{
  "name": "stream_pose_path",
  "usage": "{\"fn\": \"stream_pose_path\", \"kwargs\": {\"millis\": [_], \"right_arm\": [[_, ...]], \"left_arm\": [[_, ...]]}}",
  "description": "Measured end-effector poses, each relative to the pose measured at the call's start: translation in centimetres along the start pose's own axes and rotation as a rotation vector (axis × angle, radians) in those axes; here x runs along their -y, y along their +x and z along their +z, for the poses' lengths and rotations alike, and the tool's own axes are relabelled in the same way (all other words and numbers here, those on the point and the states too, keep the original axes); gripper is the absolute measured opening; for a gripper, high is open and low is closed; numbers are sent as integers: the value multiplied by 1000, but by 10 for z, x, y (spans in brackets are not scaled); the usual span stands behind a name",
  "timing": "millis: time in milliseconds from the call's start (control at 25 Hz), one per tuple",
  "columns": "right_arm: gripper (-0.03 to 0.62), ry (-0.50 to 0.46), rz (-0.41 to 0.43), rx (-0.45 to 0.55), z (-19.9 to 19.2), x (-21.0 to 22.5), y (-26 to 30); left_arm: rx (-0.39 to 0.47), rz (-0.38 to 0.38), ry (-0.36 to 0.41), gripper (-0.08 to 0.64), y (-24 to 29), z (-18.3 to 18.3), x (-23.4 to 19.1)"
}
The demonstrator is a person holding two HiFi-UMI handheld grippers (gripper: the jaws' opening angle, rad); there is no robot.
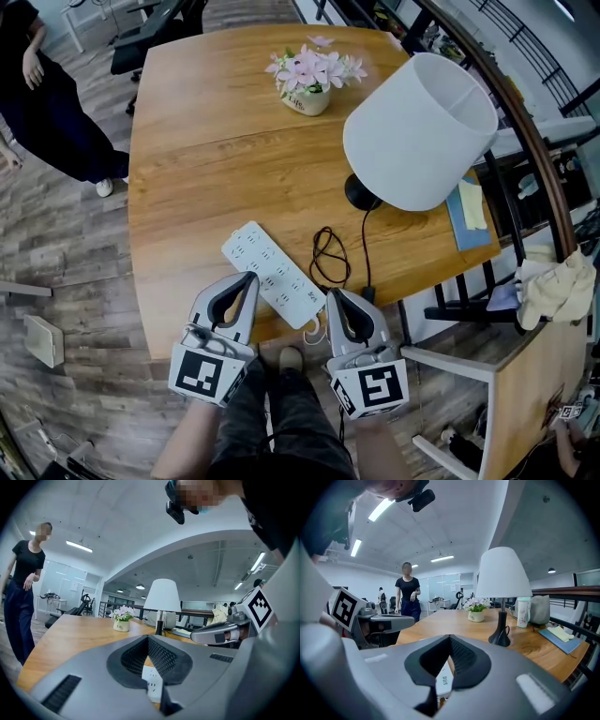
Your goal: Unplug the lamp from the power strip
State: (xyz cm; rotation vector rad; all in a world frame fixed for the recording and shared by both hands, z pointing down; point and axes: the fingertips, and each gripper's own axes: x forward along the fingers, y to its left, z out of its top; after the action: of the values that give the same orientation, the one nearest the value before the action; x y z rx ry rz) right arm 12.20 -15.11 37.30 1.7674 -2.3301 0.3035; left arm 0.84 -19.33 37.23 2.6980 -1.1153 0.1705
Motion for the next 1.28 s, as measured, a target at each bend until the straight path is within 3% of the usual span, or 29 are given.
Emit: {"fn": "stream_pose_path", "kwargs": {"millis": [400,720,1280], "right_arm": [[8,-12,23,65,39,-8,-14],[8,-25,41,116,70,-14,-27],[8,-24,52,171,110,-13,-48]], "left_arm": [[76,6,-7,-5,-17,36,-1],[119,-35,10,-5,-21,69,8],[153,-33,-4,-5,-36,109,13]]}}
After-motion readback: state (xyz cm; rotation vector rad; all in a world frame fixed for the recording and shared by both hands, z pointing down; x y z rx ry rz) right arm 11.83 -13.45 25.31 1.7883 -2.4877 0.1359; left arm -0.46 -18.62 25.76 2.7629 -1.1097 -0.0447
